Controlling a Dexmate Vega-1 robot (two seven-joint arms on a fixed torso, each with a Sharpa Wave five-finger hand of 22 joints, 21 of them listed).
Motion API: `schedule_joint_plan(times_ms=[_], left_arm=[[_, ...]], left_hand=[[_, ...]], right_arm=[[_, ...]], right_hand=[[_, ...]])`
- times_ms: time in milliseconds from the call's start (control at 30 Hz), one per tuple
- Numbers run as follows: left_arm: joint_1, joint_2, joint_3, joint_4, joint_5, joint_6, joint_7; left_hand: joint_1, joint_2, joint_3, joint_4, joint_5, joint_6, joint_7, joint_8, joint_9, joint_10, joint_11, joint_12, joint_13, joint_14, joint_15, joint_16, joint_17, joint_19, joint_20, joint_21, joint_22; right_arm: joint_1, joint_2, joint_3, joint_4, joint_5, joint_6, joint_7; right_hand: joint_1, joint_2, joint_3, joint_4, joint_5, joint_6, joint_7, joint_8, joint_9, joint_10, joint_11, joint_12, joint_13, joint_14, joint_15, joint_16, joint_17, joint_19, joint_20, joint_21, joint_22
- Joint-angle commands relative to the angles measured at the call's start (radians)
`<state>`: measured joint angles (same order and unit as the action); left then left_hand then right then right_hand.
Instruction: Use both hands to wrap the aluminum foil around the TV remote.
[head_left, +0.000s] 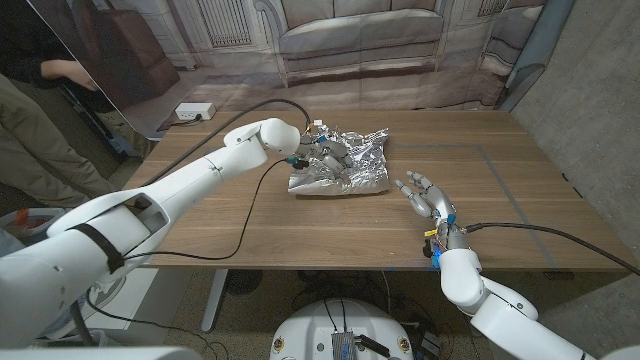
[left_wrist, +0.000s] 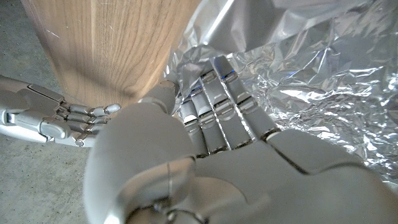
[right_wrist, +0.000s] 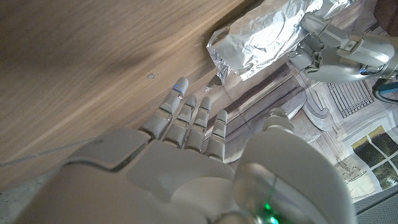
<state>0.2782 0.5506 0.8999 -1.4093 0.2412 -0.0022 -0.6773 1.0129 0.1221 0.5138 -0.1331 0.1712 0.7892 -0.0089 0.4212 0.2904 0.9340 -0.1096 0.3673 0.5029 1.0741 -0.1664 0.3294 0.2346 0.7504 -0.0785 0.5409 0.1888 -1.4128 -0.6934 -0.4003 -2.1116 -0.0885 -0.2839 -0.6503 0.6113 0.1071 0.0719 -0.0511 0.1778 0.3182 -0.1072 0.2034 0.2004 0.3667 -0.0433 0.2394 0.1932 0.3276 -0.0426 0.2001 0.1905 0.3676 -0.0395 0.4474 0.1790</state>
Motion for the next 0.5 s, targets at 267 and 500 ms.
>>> schedule_joint_plan(times_ms=[267, 500], left_arm=[[-0.07, -0.032, 0.065, 0.041, 0.059, 0.126, 0.022], [-0.09, -0.071, 0.074, 0.13, 0.021, 0.169, 0.022]], left_hand=[[0.045, 0.047, 0.043, 0.032, 0.004, 0.013, 0.012, 0.002, 0.01, 0.056, -0.054, 0.022, 0.018, 0.037, -0.047, 0.0, 0.012, 0.008, 0.005, 0.016, 0.005], [0.051, 0.047, 0.052, 0.028, 0.005, 0.009, 0.02, -0.002, 0.017, 0.045, -0.048, 0.027, 0.031, 0.029, -0.032, -0.006, 0.019, 0.028, 0.019, 0.03, 0.005]], right_arm=[[-0.02, 0.002, 0.007, -0.002, 0.007, 0.002, -0.007], [-0.028, -0.002, 0.012, -0.012, 0.011, -0.011, -0.005]], right_hand=[[-0.006, 0.0, 0.002, -0.005, 0.0, 0.017, -0.002, 0.008, 0.002, 0.014, 0.004, 0.006, 0.001, 0.013, -0.008, 0.003, 0.003, 0.015, 0.002, -0.004, 0.005], [-0.007, 0.0, 0.002, -0.006, 0.0, 0.019, 0.0, 0.008, 0.002, 0.018, 0.005, 0.007, 0.001, 0.018, -0.007, 0.004, 0.003, 0.02, 0.001, -0.004, 0.005]])
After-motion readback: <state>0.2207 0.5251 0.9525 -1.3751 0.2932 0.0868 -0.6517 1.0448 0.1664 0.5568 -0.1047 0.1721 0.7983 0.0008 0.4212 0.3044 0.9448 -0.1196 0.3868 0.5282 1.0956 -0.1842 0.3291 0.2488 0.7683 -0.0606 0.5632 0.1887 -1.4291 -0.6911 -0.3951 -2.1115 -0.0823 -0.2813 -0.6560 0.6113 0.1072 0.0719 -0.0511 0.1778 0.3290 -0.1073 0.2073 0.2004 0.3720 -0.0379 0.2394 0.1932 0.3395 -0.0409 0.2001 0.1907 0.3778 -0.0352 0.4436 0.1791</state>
